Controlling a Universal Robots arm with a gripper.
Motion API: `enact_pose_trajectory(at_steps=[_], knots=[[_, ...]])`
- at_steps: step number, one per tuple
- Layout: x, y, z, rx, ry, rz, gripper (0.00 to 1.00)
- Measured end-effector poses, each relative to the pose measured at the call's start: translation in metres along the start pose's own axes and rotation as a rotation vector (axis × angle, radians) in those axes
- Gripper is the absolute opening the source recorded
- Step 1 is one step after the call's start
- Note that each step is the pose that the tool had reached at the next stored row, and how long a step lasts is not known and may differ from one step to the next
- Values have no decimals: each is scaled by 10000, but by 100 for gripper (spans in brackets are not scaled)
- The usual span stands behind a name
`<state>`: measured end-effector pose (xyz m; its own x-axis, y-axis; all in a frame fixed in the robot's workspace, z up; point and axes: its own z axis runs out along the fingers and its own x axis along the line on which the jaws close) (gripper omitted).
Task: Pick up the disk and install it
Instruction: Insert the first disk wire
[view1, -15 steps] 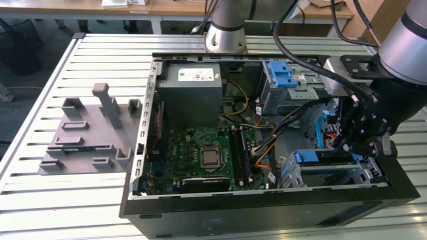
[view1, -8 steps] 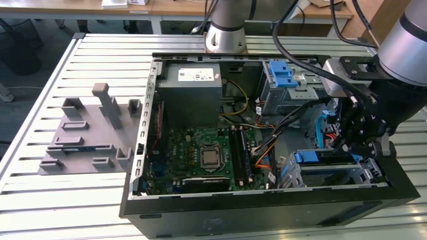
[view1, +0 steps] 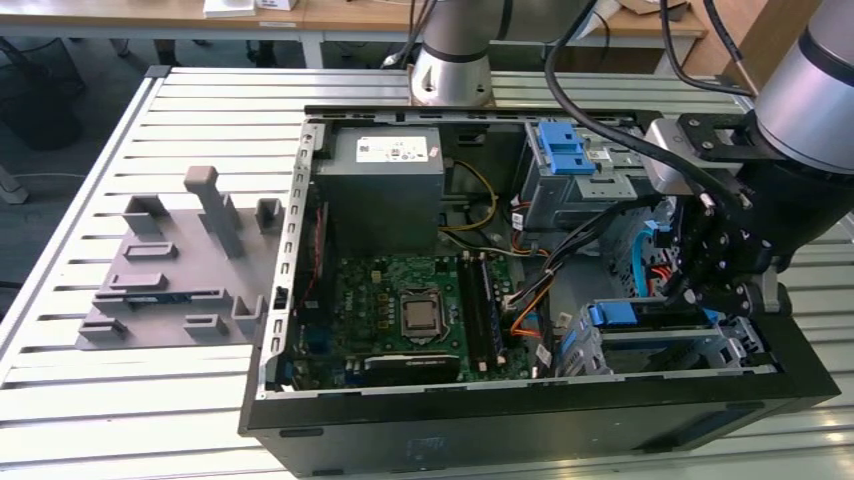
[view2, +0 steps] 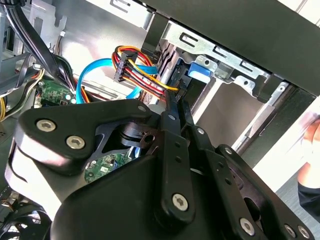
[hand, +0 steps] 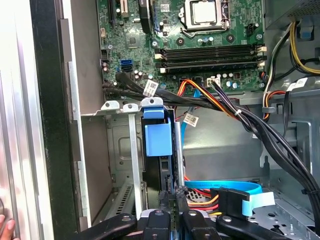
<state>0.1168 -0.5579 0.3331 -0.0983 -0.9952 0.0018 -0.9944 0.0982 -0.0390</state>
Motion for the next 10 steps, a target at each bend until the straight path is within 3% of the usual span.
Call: enact_pose_trajectory(at_steps=[10], knots=[[0,-1,-23,-16,-2,35,16]])
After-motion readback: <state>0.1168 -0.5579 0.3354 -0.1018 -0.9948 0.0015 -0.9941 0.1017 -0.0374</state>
